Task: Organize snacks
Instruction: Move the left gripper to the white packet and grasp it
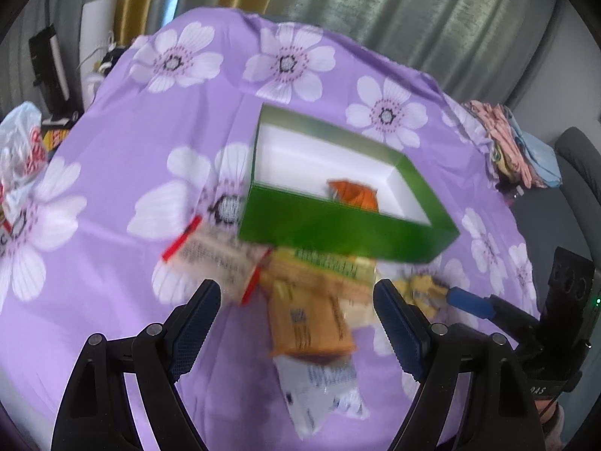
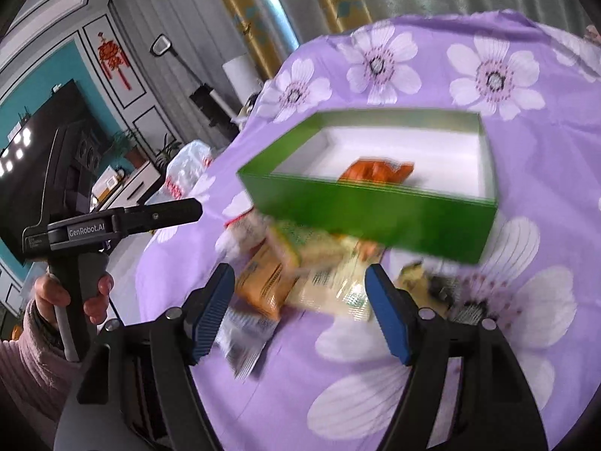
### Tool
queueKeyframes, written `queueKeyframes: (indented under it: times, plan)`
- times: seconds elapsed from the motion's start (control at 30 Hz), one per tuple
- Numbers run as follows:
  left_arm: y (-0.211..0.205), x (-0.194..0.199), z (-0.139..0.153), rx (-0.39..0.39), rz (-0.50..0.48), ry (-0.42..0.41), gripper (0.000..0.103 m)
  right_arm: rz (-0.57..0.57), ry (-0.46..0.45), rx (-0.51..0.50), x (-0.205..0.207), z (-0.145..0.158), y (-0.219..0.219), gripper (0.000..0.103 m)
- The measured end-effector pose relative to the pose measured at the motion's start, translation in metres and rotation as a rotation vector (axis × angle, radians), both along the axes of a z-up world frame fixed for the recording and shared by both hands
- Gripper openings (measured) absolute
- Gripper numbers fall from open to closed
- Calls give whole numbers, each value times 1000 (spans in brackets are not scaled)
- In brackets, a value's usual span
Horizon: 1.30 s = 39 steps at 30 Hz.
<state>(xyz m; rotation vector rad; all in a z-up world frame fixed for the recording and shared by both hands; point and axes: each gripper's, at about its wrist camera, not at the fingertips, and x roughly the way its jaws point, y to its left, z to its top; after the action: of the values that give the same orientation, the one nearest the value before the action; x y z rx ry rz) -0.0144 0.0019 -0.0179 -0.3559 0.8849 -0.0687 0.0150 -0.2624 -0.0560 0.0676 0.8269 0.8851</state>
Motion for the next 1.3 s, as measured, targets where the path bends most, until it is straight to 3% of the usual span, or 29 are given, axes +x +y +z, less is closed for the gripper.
queueKeyframes:
  times: [0.23, 0.47, 0.9, 1.0, 1.3]
  plan:
    - [-7, -20, -27, -42, -20, 70, 83, 83, 61, -25, -23, -24, 17, 73]
    - [-5, -33, -49, -155, -56, 95, 83, 154, 101, -79, -37, -47, 41, 73]
    - [-8, -30, -60, -170, -94, 93, 83, 176, 105, -111, -35, -62, 64, 71]
    - [-7, -28, -63, -177, -101, 101, 71, 183, 102, -122, -35, -64, 69, 69]
    - [-4, -27, -65, -196, -113, 107, 59, 202, 109, -125, -32, -67, 77, 56]
